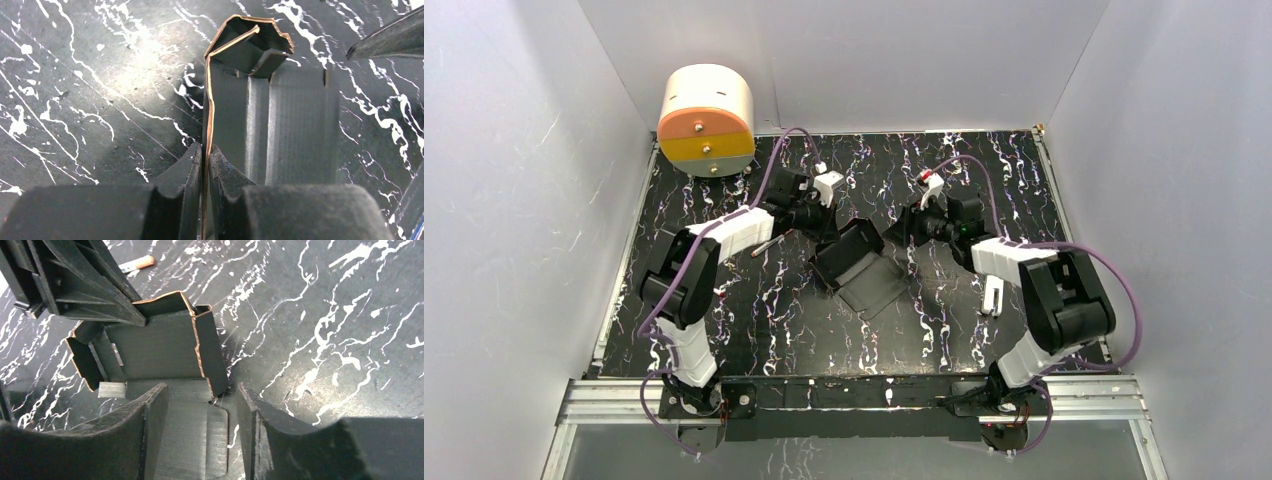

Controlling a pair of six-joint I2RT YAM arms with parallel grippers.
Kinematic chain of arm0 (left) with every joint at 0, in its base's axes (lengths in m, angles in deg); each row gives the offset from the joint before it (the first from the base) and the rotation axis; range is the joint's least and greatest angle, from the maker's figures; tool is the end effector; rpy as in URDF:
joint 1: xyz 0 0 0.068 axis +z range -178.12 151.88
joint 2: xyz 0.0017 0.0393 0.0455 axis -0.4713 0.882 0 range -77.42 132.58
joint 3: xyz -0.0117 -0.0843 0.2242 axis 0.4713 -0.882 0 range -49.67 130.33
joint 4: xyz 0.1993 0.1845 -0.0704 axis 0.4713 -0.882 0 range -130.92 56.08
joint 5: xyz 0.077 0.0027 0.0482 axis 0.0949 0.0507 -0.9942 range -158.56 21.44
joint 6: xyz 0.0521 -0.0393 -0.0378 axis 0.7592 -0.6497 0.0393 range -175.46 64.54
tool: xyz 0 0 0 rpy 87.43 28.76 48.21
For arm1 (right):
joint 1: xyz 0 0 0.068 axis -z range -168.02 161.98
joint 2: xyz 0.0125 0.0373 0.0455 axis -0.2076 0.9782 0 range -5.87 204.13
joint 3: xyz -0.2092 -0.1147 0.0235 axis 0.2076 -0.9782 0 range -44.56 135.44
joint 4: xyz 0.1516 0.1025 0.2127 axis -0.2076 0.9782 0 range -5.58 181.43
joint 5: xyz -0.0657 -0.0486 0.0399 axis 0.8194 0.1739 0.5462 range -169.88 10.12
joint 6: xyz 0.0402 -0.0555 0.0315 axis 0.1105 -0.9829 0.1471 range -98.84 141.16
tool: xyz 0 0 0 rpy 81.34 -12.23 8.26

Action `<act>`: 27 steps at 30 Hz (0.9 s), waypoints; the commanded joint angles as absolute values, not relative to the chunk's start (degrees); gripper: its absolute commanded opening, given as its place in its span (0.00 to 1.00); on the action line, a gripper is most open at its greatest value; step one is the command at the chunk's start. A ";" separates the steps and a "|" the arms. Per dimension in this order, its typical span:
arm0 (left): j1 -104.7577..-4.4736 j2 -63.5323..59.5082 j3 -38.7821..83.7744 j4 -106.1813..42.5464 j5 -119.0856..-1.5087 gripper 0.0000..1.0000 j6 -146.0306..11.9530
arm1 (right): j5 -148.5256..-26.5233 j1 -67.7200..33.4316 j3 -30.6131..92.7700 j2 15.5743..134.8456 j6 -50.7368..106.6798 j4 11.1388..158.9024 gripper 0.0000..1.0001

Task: Fold the paper box
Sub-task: Fold the paper box at the center of the board.

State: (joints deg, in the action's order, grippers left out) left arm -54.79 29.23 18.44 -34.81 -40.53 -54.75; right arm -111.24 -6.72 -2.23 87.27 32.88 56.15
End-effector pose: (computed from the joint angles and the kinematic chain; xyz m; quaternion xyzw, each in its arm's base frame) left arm 0.3718 -0.2204 0.1326 0.3082 0.8279 -0.3064 0.3547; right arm 0.3354 0.1485 0.1259 -0.1985 0.7901 0.3572 0.4569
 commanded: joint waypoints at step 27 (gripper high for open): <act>-67.14 18.43 19.74 -42.18 -39.34 0.06 -33.15 | -116.68 -12.32 -0.85 70.35 3.43 74.31 0.54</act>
